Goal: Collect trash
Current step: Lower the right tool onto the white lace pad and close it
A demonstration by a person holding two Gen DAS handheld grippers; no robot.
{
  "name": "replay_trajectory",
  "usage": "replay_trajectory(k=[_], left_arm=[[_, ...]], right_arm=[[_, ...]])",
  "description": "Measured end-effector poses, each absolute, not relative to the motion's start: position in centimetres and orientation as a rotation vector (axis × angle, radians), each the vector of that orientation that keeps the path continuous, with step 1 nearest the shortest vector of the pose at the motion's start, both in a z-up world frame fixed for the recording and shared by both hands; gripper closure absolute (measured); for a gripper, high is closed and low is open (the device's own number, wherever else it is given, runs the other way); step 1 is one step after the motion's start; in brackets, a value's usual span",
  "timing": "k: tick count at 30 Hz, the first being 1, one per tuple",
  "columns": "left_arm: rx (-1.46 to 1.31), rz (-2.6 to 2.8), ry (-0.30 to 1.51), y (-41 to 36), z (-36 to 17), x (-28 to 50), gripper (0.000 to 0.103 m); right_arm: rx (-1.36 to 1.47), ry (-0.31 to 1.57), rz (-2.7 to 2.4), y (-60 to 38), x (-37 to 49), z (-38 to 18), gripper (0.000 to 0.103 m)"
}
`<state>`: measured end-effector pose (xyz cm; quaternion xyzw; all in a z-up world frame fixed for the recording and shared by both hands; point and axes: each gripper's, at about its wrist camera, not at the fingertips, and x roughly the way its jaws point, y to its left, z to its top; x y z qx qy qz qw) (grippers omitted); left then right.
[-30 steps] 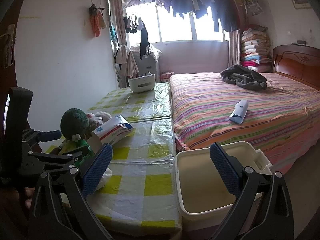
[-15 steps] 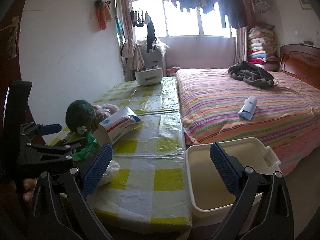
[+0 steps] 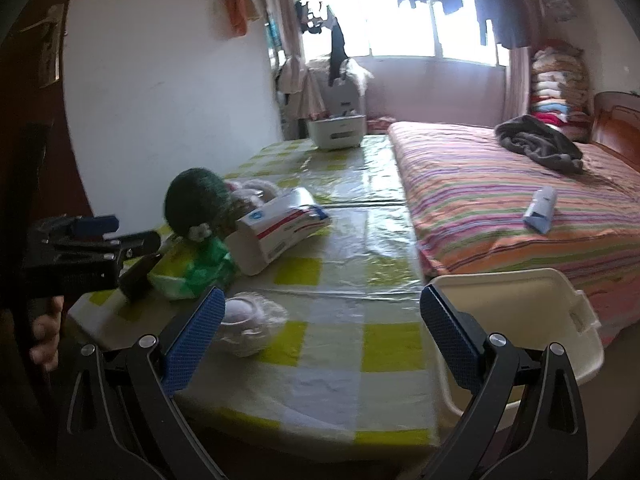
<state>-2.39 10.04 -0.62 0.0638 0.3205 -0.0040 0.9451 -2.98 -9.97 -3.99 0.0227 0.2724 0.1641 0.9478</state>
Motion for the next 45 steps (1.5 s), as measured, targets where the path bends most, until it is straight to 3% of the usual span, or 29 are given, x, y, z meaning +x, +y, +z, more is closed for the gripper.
replay_trajectory(k=[15,30,31,32,34,45], left_arm=[[0.142,0.036,0.641,14.0,-0.2,-4.5,0.021],[0.043,0.055,0.731,16.9,-2.3,-4.6,0.021],[0.037,0.056,0.734,17.0,-2.4,-4.5,0.021],[0.029,0.056,0.739,17.0,-2.5,-4.4,0.021],[0.023,0.056,0.746,16.9,-2.6,-4.2,0.021],[0.038,0.093,0.659,16.0,-1.3,-0.1,0.021]], right_arm=[[0.032,0.792,0.594,-3.6,2.4,-7.8,0.006],[-0.243,0.885,0.706,1.3,4.8,-11.1,0.007],[-0.250,0.875,0.709,1.3,4.8,-11.0,0.011],[-0.252,0.874,0.717,1.4,4.8,-11.1,0.027],[-0.255,0.883,0.728,1.3,5.0,-11.3,0.044],[-0.157,0.761,0.706,-2.0,6.0,-9.4,0.047]])
